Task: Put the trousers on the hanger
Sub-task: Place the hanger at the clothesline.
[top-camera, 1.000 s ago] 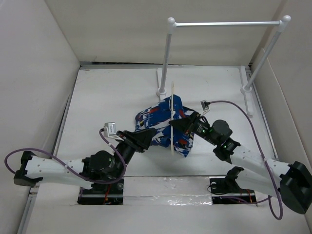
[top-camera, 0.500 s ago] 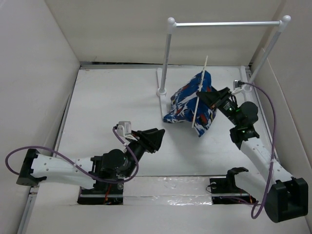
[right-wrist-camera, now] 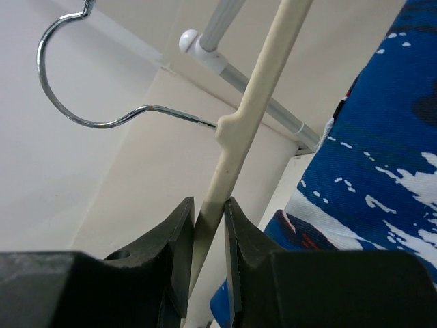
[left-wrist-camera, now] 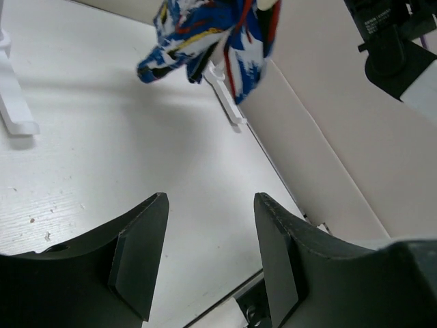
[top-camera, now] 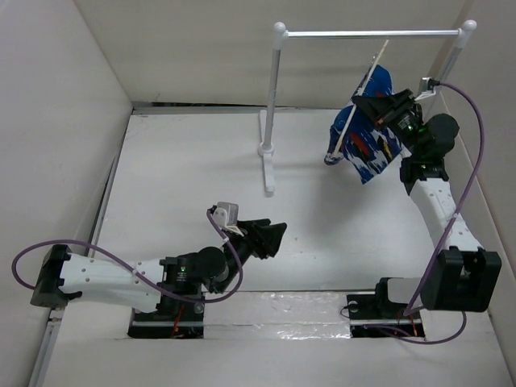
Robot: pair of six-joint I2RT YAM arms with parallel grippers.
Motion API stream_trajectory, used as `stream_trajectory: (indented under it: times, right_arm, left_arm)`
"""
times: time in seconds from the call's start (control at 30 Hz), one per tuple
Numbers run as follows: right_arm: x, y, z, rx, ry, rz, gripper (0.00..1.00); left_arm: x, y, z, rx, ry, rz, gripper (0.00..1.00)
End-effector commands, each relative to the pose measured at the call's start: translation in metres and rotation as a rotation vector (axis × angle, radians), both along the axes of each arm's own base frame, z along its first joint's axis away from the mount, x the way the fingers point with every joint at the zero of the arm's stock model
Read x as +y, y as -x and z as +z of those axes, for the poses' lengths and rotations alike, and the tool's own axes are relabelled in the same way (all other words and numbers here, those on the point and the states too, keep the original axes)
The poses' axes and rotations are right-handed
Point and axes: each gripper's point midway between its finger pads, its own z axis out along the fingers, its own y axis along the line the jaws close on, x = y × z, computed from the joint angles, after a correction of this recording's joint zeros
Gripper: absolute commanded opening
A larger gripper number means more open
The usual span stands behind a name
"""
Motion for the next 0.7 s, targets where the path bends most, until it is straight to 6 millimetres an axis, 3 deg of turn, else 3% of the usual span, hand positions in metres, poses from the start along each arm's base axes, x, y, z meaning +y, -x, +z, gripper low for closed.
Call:
stream_trajectory:
  times: [0.0,0.27,0.5,0.67]
  right_arm:
    - [0.001,0.015,0.065,-0.253,0.044,0.027,0.0]
    - [-0.011,-0.011,0.063,-0.253,0.015,0.012,0.0]
    - [-0.025,-0.031,0.08,-0.269,0.014,-0.003,0.0]
    - [-0.036,-0.055,0.076,-0.241,0.008,-0.014,0.0]
  left_arm:
    - [0.002,0.0,0.005,0.017,0.045,-0.008,0.5]
    - [0.016,-0.006,-0.001,0.02,0.07,0.019,0.5]
    - [0.009,-0.008,-0.01,0.036,0.046,0.007,0.51]
    - [0.007,-0.009,-0.017,0.051,0.037,0.005,0.51]
